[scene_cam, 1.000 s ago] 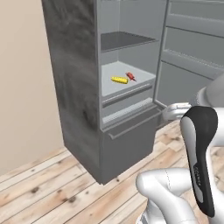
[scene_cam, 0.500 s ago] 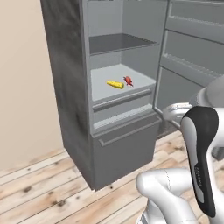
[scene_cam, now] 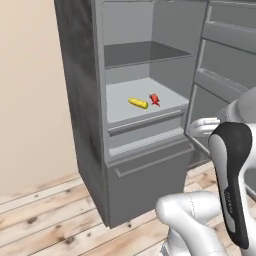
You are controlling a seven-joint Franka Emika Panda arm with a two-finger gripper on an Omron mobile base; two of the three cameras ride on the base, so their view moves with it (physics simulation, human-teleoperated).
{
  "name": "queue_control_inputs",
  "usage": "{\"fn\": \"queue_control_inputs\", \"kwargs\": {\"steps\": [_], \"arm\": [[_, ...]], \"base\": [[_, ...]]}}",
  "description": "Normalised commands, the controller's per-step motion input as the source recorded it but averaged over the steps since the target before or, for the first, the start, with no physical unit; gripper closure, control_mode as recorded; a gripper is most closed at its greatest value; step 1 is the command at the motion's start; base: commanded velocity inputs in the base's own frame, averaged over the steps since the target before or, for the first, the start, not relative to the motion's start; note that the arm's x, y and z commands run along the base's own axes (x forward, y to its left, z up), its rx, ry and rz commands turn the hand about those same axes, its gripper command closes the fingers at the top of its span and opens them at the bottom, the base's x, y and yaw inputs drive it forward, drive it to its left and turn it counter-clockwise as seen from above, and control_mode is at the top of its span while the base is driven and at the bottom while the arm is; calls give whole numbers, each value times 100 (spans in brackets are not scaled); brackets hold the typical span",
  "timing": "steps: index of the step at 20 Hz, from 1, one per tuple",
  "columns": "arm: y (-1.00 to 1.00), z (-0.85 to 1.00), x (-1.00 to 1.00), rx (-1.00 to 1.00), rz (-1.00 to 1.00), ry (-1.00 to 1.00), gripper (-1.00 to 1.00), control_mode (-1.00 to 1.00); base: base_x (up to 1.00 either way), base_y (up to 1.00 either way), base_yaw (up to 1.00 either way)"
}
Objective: Take the cheese, fish, and corn from the fridge and place them on the plate on the dining counter to create an appetizer plate.
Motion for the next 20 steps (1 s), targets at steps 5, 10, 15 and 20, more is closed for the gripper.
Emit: {"fn": "queue_control_inputs", "kwargs": {"steps": [5, 10, 15, 20], "arm": [[0, 0, 0, 0, 0, 0, -100, 100], [0, 0, 0, 0, 0, 0, -100, 100], [0, 0, 0, 0, 0, 0, -100, 100], [0, 0, 0, 0, 0, 0, -100, 100]], "base": [[76, -3, 16], [62, -12, 14], [38, -51, 5], [16, -75, 0]]}}
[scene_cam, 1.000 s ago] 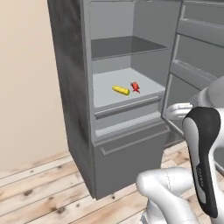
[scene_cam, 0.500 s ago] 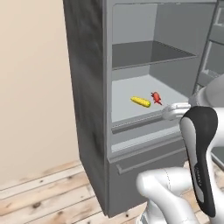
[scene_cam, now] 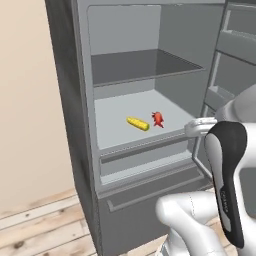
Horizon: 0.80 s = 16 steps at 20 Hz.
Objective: Take the cheese, fish, and corn from the fridge and place them on the plate on the dining counter to create an appetizer plate.
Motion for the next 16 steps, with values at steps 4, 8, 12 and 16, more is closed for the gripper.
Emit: {"fn": "queue_control_inputs", "kwargs": {"steps": [4, 8, 12, 16], "arm": [[0, 0, 0, 0, 0, 0, -100, 100], [0, 0, 0, 0, 0, 0, -100, 100], [0, 0, 0, 0, 0, 0, -100, 100], [0, 0, 0, 0, 0, 0, -100, 100]], "base": [[23, -28, 0], [41, 11, 0], [25, 13, 0], [10, 19, -3]]}}
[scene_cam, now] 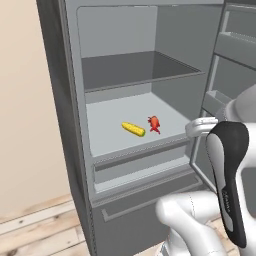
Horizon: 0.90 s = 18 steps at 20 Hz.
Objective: Take the cheese, fish, and corn from the fridge and place them on the plate on the dining counter to create an appetizer plate.
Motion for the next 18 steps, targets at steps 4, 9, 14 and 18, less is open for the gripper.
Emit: {"fn": "queue_control_inputs", "kwargs": {"steps": [4, 9, 14, 18], "arm": [[1, -6, 15, 0, -1, 0, -100, -100], [12, -25, 38, 0, -5, 0, -100, -100], [20, -45, 23, -3, -9, 0, -100, -100], [6, -48, 16, -1, -11, 0, -100, -100]], "base": [[14, 5, -2], [0, 0, 0], [0, 0, 0], [0, 0, 0]]}}
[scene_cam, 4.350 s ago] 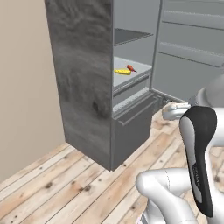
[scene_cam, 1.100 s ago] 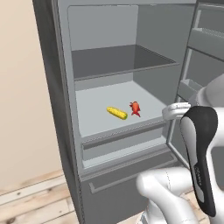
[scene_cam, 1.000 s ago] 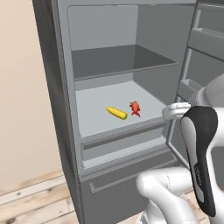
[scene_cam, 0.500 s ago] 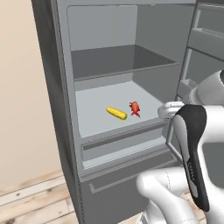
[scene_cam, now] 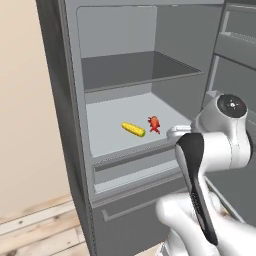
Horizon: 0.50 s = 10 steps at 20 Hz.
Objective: Take the cheese, fish, and corn from the fridge and place them on the plate on the dining counter to create an appetizer plate.
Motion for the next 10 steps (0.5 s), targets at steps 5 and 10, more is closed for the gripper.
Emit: {"fn": "queue_control_inputs", "kwargs": {"steps": [5, 10], "arm": [[0, -22, 37, 1, -9, 3, -100, -100], [0, -6, 55, 5, -3, 10, -100, -100]], "base": [[0, 0, 0], [0, 0, 0]]}}
